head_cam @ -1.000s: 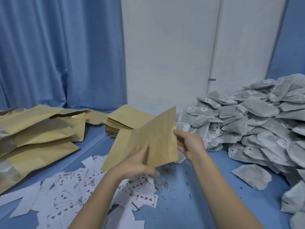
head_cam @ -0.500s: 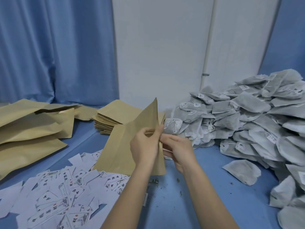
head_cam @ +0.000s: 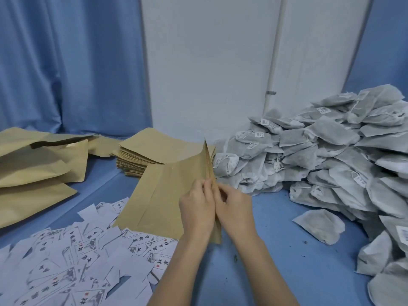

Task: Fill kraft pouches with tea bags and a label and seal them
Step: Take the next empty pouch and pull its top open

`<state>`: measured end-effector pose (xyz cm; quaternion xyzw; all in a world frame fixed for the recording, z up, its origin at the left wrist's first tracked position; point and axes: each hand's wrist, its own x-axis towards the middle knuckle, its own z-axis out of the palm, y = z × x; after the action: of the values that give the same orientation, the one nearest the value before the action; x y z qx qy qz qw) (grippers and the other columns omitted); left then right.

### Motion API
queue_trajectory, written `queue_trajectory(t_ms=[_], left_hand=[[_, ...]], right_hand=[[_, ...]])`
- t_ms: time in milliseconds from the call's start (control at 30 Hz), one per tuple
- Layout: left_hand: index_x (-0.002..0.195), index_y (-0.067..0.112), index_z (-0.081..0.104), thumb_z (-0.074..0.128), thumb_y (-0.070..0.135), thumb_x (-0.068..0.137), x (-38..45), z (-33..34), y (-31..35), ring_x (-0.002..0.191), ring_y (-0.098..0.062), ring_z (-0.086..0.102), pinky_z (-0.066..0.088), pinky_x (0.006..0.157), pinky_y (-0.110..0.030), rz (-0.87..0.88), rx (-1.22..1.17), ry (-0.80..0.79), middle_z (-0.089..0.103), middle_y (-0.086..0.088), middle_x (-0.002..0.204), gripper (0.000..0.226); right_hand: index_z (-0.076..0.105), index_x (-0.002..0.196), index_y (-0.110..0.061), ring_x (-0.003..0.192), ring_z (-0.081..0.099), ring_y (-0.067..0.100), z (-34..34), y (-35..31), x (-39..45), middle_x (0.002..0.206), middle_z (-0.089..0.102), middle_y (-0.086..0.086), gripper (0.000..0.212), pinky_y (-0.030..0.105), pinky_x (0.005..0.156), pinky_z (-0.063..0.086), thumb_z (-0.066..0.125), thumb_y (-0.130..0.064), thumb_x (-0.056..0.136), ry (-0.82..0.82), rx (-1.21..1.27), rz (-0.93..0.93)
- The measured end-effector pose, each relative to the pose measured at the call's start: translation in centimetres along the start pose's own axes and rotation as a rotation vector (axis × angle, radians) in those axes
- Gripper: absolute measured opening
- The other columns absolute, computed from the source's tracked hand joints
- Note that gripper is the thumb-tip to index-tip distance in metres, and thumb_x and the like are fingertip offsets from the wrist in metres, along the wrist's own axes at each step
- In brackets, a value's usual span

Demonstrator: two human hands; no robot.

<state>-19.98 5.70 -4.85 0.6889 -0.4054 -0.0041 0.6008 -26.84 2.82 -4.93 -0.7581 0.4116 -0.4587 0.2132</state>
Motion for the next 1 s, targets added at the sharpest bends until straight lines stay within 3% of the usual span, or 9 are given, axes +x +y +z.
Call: queue_trajectory(t_ms=[100, 233, 567, 667, 733, 833, 900, 967, 1000], left_hand=[[0.091, 0.0, 0.065, 0.051, 0.021, 0.097, -0.1, 0.5, 0.0, 0.08, -0.037, 0.063, 0.038, 0.07, -0.038, 0.049, 0.015, -0.004, 0.071, -0.018, 0.082, 0.026], [0.086, -0.002, 0.063, 0.05, 0.021, 0.097, -0.8, 1.1, -0.1, 0.075, -0.039, 0.062, 0.037, 0.067, -0.04, 0.067, 0.02, -0.009, 0.068, -0.02, 0.076, 0.028], [0.088, -0.003, 0.064, 0.052, 0.017, 0.096, -0.5, 1.6, -0.7, 0.074, -0.04, 0.062, 0.032, 0.066, -0.037, 0.049, 0.022, 0.084, 0.067, -0.023, 0.076, 0.025], [0.087, -0.003, 0.063, 0.051, 0.016, 0.096, -0.6, 1.6, -1.0, 0.075, -0.041, 0.06, 0.031, 0.065, -0.036, -0.007, -0.022, 0.131, 0.066, -0.023, 0.075, 0.024], [0.083, -0.001, 0.061, 0.051, 0.015, 0.096, -0.5, 1.5, -0.9, 0.07, -0.039, 0.059, 0.026, 0.058, -0.031, -0.021, -0.083, 0.173, 0.064, -0.02, 0.068, 0.023], [0.082, 0.0, 0.061, 0.054, 0.015, 0.095, -0.3, 1.3, -0.4, 0.065, -0.041, 0.058, 0.028, 0.058, -0.033, 0.067, -0.047, 0.138, 0.063, -0.021, 0.064, 0.022], [0.077, -0.004, 0.06, 0.057, 0.012, 0.093, -0.1, 1.0, 0.1, 0.055, -0.043, 0.057, 0.03, 0.052, -0.034, 0.181, 0.064, 0.112, 0.06, -0.025, 0.058, 0.023], [0.066, -0.003, 0.059, 0.068, 0.005, 0.085, 0.0, 0.5, 0.6, 0.038, -0.037, 0.052, 0.029, 0.041, -0.028, 0.311, 0.217, 0.085, 0.054, -0.022, 0.045, 0.022], [0.059, -0.001, 0.057, 0.075, 0.002, 0.077, 0.0, 0.3, 1.1, 0.031, -0.032, 0.048, 0.028, 0.035, -0.024, 0.373, 0.312, 0.067, 0.05, -0.018, 0.039, 0.025]], right_hand=[[0.064, 0.075, -0.015, 0.051, 0.044, 0.006, -0.1, 0.6, -0.1, 0.058, 0.055, -0.005, 0.028, 0.009, 0.053, 0.035, 0.049, -0.027, 0.096, 0.035, -0.033, -0.018], [0.047, 0.07, -0.018, 0.048, 0.042, 0.004, 0.0, 1.2, -0.5, 0.052, 0.045, -0.011, 0.028, 0.011, 0.052, 0.037, 0.045, -0.029, 0.096, 0.046, -0.015, 0.07], [0.046, 0.067, -0.024, 0.055, 0.05, -0.004, 0.3, 1.0, -0.9, 0.049, 0.044, -0.012, 0.03, 0.008, 0.052, 0.035, 0.044, -0.015, 0.095, 0.119, 0.035, 0.07], [0.054, 0.076, -0.018, 0.054, 0.047, 0.007, 0.5, 1.6, -0.7, 0.053, 0.046, -0.01, 0.022, 0.016, 0.054, 0.032, 0.043, -0.015, 0.095, 0.179, 0.081, 0.186], [0.056, 0.077, -0.013, 0.063, 0.047, 0.017, 0.4, 2.3, -0.2, 0.056, 0.046, -0.008, 0.022, 0.022, 0.055, 0.026, 0.044, -0.015, 0.095, 0.243, 0.129, 0.267], [0.06, 0.09, -0.014, 0.06, 0.05, 0.012, 0.3, 2.1, 0.1, 0.058, 0.05, -0.013, 0.013, 0.015, 0.055, 0.033, 0.047, -0.017, 0.094, 0.222, 0.154, 0.18], [0.055, 0.107, -0.021, 0.065, 0.055, 0.0, 0.1, 1.5, -0.1, 0.073, 0.057, -0.017, 0.017, 0.005, 0.059, 0.036, 0.053, -0.015, 0.092, 0.218, 0.174, 0.063], [0.055, 0.111, -0.023, 0.083, 0.053, 0.002, -0.2, 1.3, -0.2, 0.097, 0.055, -0.011, 0.024, 0.01, 0.071, 0.041, 0.056, -0.014, 0.089, 0.248, 0.078, -0.089], [0.059, 0.104, -0.025, 0.087, 0.05, 0.005, -0.2, 1.5, -0.1, 0.099, 0.052, -0.012, 0.019, 0.016, 0.074, 0.042, 0.056, -0.017, 0.088, 0.256, 0.05, -0.118]])
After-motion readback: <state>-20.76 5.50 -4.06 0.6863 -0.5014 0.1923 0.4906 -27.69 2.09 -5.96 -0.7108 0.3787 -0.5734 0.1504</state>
